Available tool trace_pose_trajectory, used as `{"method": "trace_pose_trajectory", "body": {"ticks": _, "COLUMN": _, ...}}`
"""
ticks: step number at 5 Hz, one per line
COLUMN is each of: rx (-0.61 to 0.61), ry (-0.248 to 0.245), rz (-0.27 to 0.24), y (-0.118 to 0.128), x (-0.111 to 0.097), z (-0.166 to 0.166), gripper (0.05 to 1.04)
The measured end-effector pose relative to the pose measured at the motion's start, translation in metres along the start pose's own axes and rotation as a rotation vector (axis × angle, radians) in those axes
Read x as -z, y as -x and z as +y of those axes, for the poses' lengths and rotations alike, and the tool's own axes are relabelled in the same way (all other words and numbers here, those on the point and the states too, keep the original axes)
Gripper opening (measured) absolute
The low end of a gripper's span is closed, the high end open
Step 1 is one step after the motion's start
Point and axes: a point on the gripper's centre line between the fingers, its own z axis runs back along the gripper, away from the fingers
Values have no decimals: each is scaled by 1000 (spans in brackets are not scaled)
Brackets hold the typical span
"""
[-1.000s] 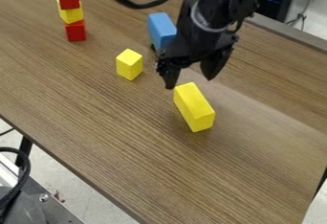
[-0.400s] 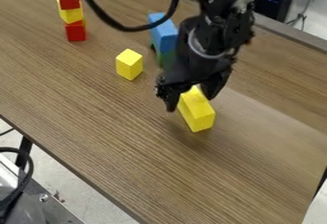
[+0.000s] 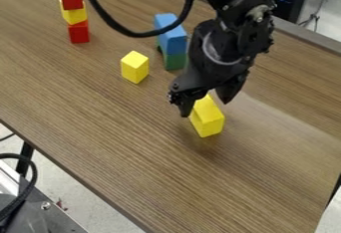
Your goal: Put the yellow rectangular block on top of the blue other rectangular block
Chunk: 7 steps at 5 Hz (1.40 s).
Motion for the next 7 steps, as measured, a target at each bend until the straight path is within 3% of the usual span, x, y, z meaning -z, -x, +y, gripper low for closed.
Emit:
{"method": "trace_pose_trajectory", "body": {"ticks": 1, "rx": 16, "ry": -33, "rz": 14, "y": 6, "x": 12, "z": 6, "gripper": 959}}
{"method": "trace_pose_trajectory", "body": {"ticks": 2, "rx": 28, "ry": -35, "rz": 24, "y": 10, "x": 19, "z": 9, "gripper": 678}}
{"method": "trace_pose_trajectory", "body": {"ticks": 3, "rx": 35, "ry": -48, "rz": 9, "y": 8, "x": 19, "z": 11, "gripper": 569}}
{"method": "trace_pose_trajectory", "body": {"ticks": 4, "rx": 51, "ry": -6, "rz": -43, "y": -8, "x": 0, "z": 2, "gripper": 568}}
{"method": "trace_pose_trajectory", "body": {"ticks": 5, "rx": 16, "ry": 74, "rz": -103, "y": -37, "x": -29, "z": -12, "gripper": 568}}
{"method": "trace_pose_trajectory", "body": {"ticks": 7, "rx": -54, "ry": 125, "rz": -136, "y": -87, "x": -49, "z": -25, "gripper": 568}}
